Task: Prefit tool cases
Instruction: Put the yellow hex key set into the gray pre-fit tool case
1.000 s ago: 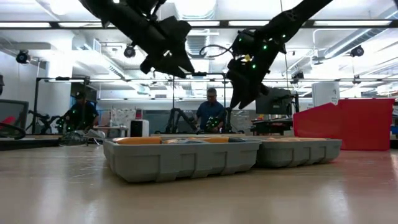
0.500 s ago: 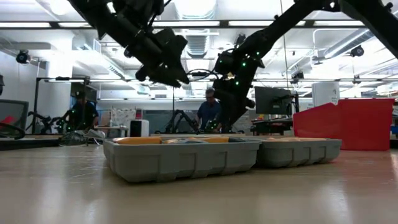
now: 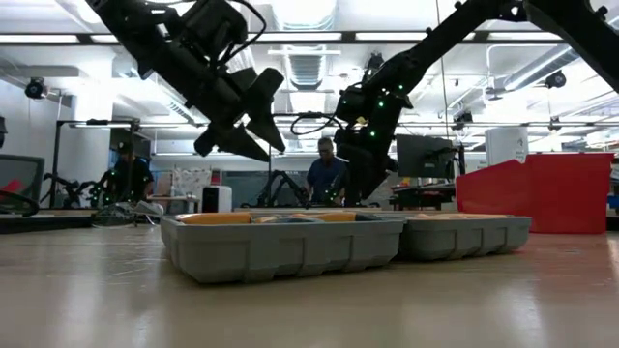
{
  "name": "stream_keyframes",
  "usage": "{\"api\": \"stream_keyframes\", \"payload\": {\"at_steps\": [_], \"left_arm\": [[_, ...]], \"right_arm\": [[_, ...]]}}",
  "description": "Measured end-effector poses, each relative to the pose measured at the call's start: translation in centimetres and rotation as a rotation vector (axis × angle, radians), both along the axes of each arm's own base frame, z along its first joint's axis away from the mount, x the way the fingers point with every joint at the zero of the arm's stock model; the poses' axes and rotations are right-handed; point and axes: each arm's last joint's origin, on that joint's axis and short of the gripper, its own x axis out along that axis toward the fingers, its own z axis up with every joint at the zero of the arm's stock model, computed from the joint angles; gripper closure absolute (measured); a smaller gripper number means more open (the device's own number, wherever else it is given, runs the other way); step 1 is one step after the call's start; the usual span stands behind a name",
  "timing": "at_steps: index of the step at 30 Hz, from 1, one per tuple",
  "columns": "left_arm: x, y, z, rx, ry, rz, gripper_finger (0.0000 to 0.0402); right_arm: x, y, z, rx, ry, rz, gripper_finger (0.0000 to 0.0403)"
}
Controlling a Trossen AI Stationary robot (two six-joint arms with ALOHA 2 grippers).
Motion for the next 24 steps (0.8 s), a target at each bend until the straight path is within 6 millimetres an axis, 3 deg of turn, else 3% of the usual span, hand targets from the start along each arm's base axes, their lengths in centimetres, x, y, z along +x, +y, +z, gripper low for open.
{"api": "stream_keyframes", "payload": {"at_steps": [11,18,24], "left_arm": [[0.2,0.0,0.3,-0.017,-0.062,0.026,0.0198],[0.3,0.1,0.5,-0.006,-0.072,0.022,0.0198],[0.3,0.0,0.4,-0.02,-0.068,0.001,0.0198]], "right_arm": [[-1.0,-1.3,-0.6,0.05,-0.001,-0.002,0.0199],[0.4,-2.1,-1.7,0.141,0.034,0.029,0.0198],[1.8,-3.6,-0.9,0.143,0.031,0.032,0.0196]]}}
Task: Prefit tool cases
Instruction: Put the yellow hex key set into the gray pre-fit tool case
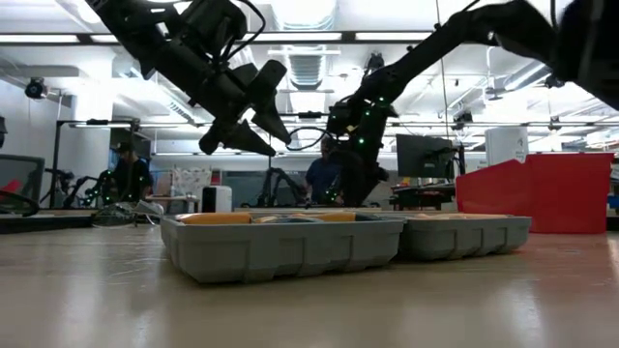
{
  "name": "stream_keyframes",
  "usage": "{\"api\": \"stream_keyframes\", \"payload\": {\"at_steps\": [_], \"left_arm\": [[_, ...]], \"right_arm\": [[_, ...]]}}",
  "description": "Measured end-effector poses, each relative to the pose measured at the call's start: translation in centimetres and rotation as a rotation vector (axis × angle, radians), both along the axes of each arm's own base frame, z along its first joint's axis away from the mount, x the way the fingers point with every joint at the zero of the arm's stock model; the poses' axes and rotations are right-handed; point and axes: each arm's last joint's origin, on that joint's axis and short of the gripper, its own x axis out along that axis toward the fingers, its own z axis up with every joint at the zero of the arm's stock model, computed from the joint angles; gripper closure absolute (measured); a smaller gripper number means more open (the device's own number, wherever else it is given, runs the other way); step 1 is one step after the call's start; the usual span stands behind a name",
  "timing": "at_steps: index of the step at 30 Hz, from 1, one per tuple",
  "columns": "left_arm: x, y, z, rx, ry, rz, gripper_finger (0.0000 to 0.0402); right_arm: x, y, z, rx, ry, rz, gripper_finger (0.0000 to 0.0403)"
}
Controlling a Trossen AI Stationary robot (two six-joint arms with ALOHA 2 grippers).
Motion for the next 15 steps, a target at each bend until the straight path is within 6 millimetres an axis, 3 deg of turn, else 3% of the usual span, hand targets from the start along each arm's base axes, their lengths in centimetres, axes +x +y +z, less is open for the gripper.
{"api": "stream_keyframes", "payload": {"at_steps": [15], "left_arm": [[-0.2,-0.1,-0.4,-0.032,0.041,-0.01,0.0198]], "right_arm": [[1.9,-1.4,-1.7,0.06,0.067,0.039,0.0197]]}}
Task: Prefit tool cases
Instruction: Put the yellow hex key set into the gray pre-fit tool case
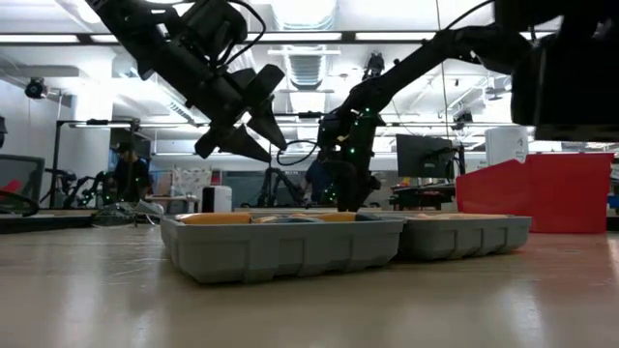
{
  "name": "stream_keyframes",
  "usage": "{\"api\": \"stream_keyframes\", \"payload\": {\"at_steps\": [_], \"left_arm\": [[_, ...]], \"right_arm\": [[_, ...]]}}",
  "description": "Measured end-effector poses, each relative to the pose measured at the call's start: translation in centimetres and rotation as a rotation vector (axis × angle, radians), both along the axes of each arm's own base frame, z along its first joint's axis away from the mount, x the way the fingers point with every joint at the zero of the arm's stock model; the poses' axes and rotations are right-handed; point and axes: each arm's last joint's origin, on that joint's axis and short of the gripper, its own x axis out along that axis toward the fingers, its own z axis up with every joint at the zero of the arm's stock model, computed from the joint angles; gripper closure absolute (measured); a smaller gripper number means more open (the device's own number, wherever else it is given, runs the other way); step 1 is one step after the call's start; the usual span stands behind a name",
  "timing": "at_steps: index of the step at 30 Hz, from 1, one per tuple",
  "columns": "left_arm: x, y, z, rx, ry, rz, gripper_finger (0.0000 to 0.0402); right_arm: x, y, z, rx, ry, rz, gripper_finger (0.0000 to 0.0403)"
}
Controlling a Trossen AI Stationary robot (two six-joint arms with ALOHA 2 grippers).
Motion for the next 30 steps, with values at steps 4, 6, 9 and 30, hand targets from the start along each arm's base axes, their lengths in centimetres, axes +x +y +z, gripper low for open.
{"api": "stream_keyframes", "payload": {"at_steps": [4,6,9,30], "left_arm": [[-0.1,-0.1,-0.1,-0.019,0.012,-0.019,0.0198],[-0.1,-0.1,-0.1,-0.022,0.012,-0.018,0.0198],[-0.1,-0.1,-0.2,-0.035,0.009,-0.024,0.0198],[-0.5,-0.3,0.3,-0.062,0.006,-0.043,0.0198]], "right_arm": [[0.1,-0.1,0.0,-0.022,-0.005,0.006,0.0201],[0.0,-0.1,-0.1,-0.028,0.012,0.011,0.0203],[-0.1,0.0,-0.8,0.007,0.038,0.012,0.0203],[1.3,6.3,0.0,0.24,0.097,0.24,0.0203]]}}
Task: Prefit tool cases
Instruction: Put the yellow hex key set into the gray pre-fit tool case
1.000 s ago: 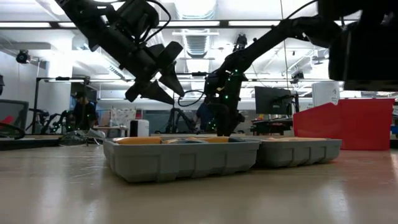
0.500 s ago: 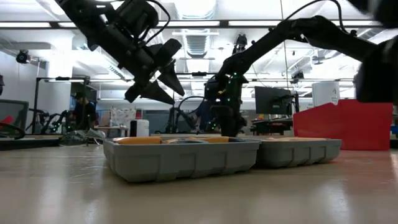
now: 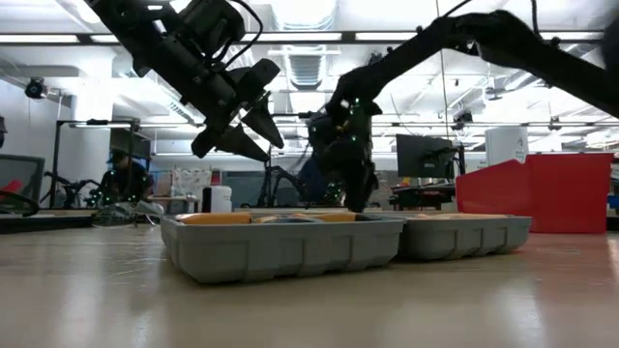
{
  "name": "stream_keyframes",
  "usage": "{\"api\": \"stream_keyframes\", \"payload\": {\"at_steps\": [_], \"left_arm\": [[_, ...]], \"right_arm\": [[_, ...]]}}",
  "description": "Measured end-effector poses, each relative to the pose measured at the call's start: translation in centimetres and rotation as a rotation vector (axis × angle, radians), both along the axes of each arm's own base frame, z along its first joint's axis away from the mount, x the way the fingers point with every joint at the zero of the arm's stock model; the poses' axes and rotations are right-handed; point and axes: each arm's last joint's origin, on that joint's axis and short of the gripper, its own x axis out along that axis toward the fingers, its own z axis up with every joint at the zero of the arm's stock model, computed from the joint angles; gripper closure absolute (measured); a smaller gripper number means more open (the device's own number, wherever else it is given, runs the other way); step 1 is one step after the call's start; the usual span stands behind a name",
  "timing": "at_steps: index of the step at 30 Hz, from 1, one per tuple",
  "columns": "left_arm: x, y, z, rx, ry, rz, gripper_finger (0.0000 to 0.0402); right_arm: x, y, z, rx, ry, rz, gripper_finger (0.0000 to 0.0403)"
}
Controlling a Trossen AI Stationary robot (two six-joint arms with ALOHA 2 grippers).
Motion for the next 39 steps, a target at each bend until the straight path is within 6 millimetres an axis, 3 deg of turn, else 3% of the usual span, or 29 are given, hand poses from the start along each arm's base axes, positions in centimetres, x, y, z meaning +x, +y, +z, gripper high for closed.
{"api": "stream_keyframes", "payload": {"at_steps": [5,10,19,34,39], "left_arm": [[-0.1,0.0,0.0,-0.004,0.005,-0.004,0.0198],[0.0,0.0,0.0,-0.007,0.005,-0.009,0.0198],[0.0,0.0,0.0,-0.009,0.0,-0.007,0.0198],[0.0,0.0,0.0,-0.012,-0.001,-0.005,0.0198],[0.0,0.0,0.0,-0.012,-0.001,-0.005,0.0198]], "right_arm": [[0.1,-1.1,2.0,-0.19,-0.045,-0.026,0.0204],[-0.3,-2.8,2.9,-0.261,-0.117,-0.073,0.0204],[-0.8,-4.4,0.5,-0.331,-0.038,-0.123,0.0204],[-1.4,-3.9,-1.9,-0.31,-0.007,-0.062,0.0205],[-1.2,-3.9,-2.0,-0.321,-0.022,-0.062,0.023]]}}
